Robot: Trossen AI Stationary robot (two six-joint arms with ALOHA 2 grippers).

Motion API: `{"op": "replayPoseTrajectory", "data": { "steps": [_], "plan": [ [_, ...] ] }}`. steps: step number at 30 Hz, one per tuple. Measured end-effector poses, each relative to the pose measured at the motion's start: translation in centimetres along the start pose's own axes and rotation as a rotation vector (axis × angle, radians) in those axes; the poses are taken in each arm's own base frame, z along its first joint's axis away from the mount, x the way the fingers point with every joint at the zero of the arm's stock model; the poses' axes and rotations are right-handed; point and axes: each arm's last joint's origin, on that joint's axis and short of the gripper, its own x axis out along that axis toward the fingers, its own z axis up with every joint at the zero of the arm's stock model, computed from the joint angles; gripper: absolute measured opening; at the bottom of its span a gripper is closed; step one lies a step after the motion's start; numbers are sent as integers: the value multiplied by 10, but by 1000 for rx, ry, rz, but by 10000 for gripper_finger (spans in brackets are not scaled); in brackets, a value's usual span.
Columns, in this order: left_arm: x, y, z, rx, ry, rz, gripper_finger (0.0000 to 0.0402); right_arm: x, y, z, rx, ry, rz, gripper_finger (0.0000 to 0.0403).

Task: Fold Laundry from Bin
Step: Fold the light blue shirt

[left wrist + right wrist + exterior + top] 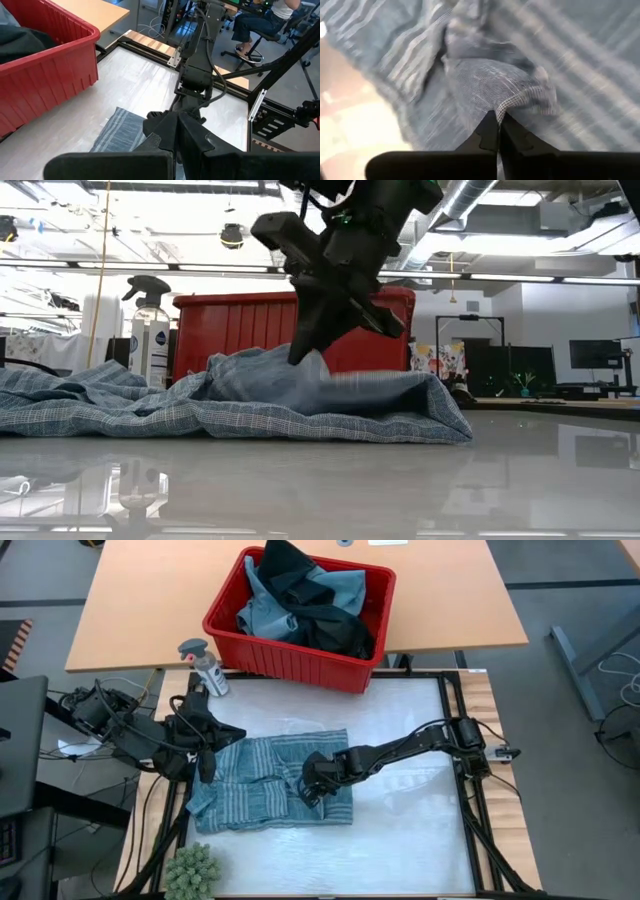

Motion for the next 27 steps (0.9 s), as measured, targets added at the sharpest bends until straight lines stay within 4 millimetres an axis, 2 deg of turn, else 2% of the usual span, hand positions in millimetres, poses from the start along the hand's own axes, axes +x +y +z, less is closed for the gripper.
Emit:
{"op": "replayPoseTrajectory", "data": {
  "steps": [5, 9, 16, 23, 27],
  "plan": [
    [1, 0, -1, 3, 2, 1, 0, -2, 20, -11, -154, -26, 114, 19],
    [1, 0, 0, 3, -6, 12, 0, -5, 35, -19, -270, -67, 191, 24],
    [1, 0, 0, -13, -14, 23, 0, -5, 43, -26, -481, -95, 229, 100],
    [1, 1, 0, -24, -16, 25, 0, -4, 41, -14, -545, -119, 276, 181],
    [5, -2, -2, -48, -15, 47, 0, -4, 38, -9, -506, -131, 262, 200]
  ]
}}
